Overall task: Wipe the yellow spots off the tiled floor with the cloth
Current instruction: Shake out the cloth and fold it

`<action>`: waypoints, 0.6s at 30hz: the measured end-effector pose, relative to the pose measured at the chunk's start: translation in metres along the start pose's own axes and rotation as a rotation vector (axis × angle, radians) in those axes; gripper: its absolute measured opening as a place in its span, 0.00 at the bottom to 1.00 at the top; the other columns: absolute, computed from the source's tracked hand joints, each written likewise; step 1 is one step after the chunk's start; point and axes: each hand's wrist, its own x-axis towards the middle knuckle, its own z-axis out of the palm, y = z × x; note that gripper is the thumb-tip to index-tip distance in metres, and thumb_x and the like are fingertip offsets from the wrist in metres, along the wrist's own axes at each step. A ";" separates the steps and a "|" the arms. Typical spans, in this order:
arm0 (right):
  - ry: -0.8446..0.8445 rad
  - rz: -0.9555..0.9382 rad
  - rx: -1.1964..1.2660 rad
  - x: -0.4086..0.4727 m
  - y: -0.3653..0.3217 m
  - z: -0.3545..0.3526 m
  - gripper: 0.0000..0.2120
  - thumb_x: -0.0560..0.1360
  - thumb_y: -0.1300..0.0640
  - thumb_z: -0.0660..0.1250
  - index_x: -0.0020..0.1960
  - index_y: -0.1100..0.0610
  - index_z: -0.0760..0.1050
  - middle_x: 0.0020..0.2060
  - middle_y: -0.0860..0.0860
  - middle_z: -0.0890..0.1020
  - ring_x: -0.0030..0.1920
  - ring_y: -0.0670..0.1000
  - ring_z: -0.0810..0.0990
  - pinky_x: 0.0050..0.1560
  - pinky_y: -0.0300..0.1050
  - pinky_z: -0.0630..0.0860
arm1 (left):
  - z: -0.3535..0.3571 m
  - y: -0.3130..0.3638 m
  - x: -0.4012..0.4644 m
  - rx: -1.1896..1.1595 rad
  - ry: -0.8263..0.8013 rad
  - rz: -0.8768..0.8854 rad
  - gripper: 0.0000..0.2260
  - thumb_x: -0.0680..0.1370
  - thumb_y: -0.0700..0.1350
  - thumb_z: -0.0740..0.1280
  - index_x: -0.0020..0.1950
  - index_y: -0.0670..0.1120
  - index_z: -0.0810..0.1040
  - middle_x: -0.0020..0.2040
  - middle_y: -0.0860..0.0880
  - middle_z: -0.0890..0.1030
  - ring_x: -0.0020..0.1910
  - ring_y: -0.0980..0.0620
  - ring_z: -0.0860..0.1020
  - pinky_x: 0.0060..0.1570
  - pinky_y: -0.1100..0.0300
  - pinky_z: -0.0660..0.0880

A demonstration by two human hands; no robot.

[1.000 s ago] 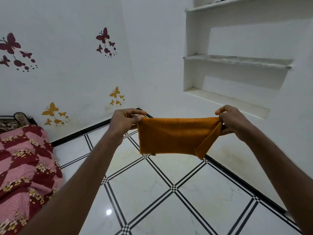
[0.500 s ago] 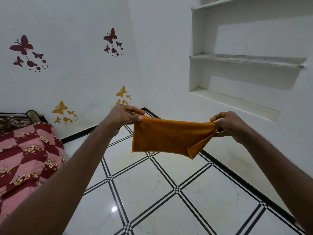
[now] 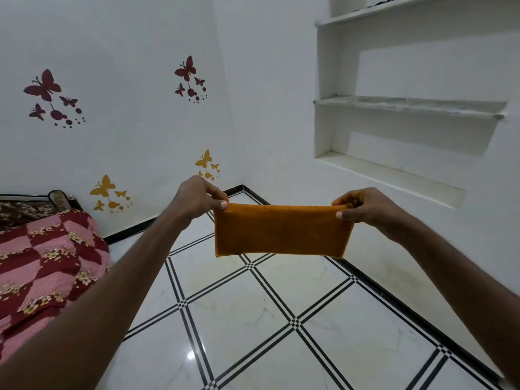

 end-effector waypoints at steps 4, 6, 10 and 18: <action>0.280 -0.125 -0.411 0.001 -0.007 0.004 0.05 0.74 0.62 0.74 0.50 0.56 0.83 0.34 0.45 0.75 0.37 0.43 0.74 0.33 0.36 0.66 | 0.004 0.007 -0.004 0.136 -0.034 0.086 0.09 0.73 0.42 0.77 0.51 0.43 0.87 0.48 0.49 0.86 0.51 0.52 0.82 0.54 0.53 0.80; 0.330 -0.145 -0.483 0.000 -0.011 -0.001 0.03 0.75 0.59 0.74 0.49 0.55 0.84 0.34 0.44 0.75 0.37 0.42 0.74 0.33 0.36 0.64 | 0.003 0.010 -0.007 0.190 0.002 0.134 0.07 0.73 0.43 0.77 0.50 0.44 0.88 0.46 0.50 0.87 0.49 0.53 0.82 0.52 0.55 0.80; 0.327 -0.228 -0.463 -0.010 -0.016 -0.023 0.04 0.75 0.56 0.74 0.48 0.56 0.85 0.43 0.50 0.83 0.49 0.52 0.79 0.47 0.45 0.72 | -0.017 0.015 -0.024 -0.037 -0.022 0.162 0.04 0.75 0.46 0.75 0.47 0.47 0.86 0.43 0.51 0.86 0.46 0.55 0.83 0.47 0.62 0.78; 0.193 -0.266 0.026 -0.021 -0.033 -0.039 0.12 0.80 0.51 0.67 0.45 0.59 0.77 0.38 0.55 0.80 0.40 0.53 0.80 0.38 0.46 0.78 | -0.018 0.023 -0.040 -0.421 -0.132 0.095 0.10 0.85 0.49 0.56 0.53 0.46 0.74 0.40 0.50 0.73 0.39 0.54 0.77 0.37 0.65 0.77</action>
